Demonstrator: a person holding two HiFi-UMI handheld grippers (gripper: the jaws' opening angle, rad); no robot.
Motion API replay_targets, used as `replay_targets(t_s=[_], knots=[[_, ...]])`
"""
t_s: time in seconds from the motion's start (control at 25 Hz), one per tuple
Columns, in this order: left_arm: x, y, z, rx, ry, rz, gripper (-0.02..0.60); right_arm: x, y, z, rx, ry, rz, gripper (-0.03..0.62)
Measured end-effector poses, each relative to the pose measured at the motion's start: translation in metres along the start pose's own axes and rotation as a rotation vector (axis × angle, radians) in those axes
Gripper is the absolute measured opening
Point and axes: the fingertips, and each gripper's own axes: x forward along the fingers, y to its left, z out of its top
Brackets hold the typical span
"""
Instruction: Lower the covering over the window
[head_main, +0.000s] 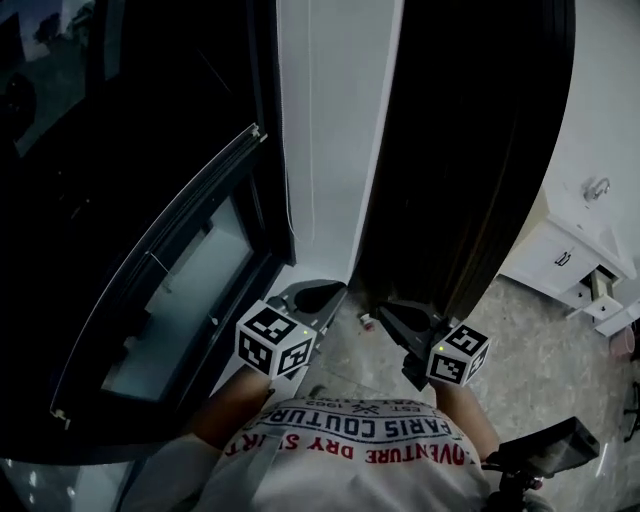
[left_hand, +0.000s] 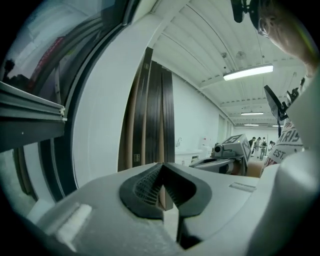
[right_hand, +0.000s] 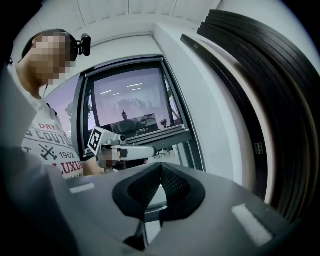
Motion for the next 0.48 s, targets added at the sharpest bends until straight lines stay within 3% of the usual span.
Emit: replay_targets(t_s=[0.24,0.48], knots=[[0.001,0.089,0.025,-0.001,-0.030,0.067,0.002,0.080,-0.035,0.027,-0.033,0.018,0.055,0.002],[-0.005,0.140,0.039,0.013,-0.059,0.113,0.002,0.124,-0.047,0.038,-0.079,0.039,0.081,0.002]])
